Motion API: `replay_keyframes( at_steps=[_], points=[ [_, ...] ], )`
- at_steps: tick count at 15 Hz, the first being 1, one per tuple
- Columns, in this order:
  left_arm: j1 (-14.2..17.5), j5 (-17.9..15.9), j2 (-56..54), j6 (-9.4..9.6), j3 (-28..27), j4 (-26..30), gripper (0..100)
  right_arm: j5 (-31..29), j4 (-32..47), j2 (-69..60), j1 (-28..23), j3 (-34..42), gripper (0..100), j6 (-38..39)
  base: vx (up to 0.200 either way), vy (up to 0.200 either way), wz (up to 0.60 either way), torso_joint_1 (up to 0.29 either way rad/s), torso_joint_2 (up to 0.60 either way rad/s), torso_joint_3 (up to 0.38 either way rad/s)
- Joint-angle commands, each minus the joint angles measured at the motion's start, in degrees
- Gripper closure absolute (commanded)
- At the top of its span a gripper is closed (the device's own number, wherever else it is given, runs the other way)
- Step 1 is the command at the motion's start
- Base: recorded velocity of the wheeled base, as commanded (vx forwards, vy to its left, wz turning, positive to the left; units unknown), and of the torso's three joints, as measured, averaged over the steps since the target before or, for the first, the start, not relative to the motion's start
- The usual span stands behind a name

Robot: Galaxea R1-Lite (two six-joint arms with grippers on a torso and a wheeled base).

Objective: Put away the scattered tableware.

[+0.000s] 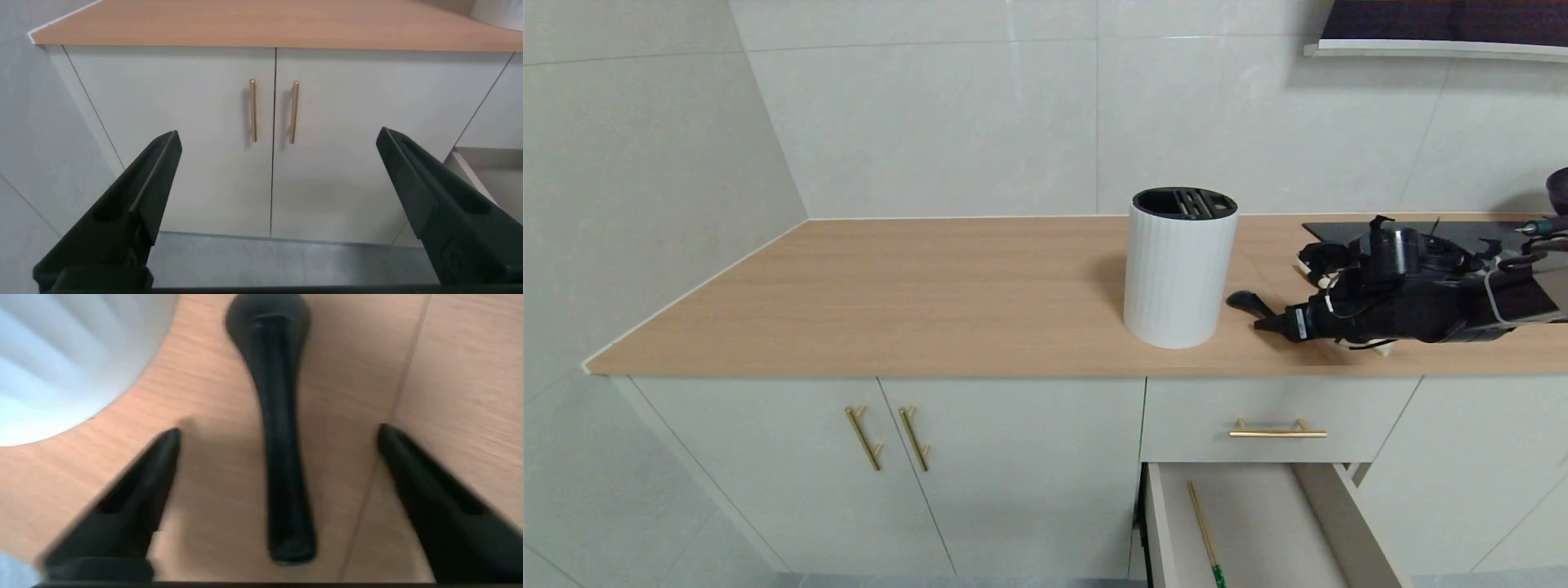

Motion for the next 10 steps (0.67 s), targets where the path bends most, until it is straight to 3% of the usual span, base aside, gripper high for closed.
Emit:
replay_keyframes(
  at_steps=[1, 8, 10],
  points=[
    [0.0, 0.0, 0.0, -0.02, 0.0, 0.0, 0, 0.1, 0.2, 1.1, 0.0, -0.3, 100, 0.0, 0.000, 0.000, 0.00, 0.000, 0.00, 0.000],
    [0.0, 0.0, 0.0, -0.02, 0.0, 0.0, 0, -0.1, 0.3, 0.9, 0.0, -0.8, 100, 0.2, 0.000, 0.000, 0.00, 0.000, 0.00, 0.000],
    [0.0, 0.0, 0.0, -0.02, 0.0, 0.0, 0, -2.6, 0.8, -4.2, 0.2, 2.1, 100, 3.9, 0.000, 0.000, 0.00, 0.000, 0.00, 0.000]
  ],
)
